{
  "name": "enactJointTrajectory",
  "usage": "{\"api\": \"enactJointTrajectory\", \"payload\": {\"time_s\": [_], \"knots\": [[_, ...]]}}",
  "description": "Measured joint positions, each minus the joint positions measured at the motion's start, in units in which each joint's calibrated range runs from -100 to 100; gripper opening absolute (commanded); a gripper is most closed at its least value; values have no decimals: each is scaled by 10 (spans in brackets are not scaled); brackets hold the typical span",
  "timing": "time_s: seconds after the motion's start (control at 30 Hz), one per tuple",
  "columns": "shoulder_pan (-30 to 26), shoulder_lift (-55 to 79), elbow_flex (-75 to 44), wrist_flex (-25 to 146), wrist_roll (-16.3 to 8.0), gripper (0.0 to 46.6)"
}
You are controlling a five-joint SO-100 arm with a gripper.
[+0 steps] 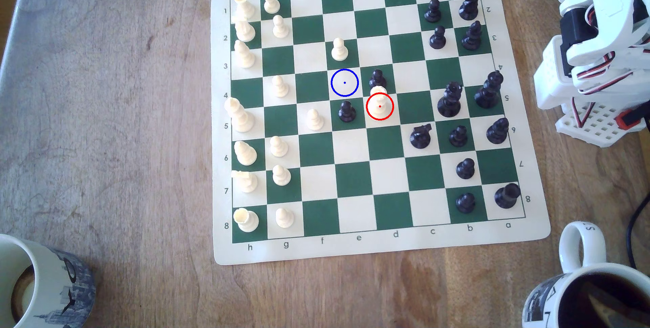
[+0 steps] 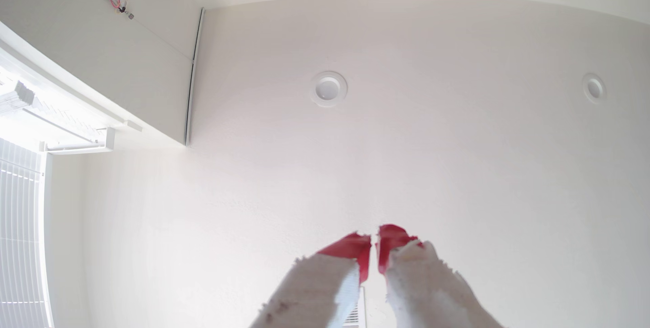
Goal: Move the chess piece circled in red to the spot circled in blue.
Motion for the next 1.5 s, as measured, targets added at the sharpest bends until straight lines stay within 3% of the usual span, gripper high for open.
{"api": "enactJointTrajectory", "payload": {"time_s": [0.23, 0.43, 0.7, 1.07, 1.27, 1.5], "knots": [[-25, 0, 0, 45, 0, 15], [-49, 0, 0, 209, 0, 15], [-33, 0, -13, 685, 0, 15], [12, 3, -197, 1255, -3, 13], [6, 61, -287, 1437, -3, 13], [4, 152, -362, 1521, -3, 45]]}}
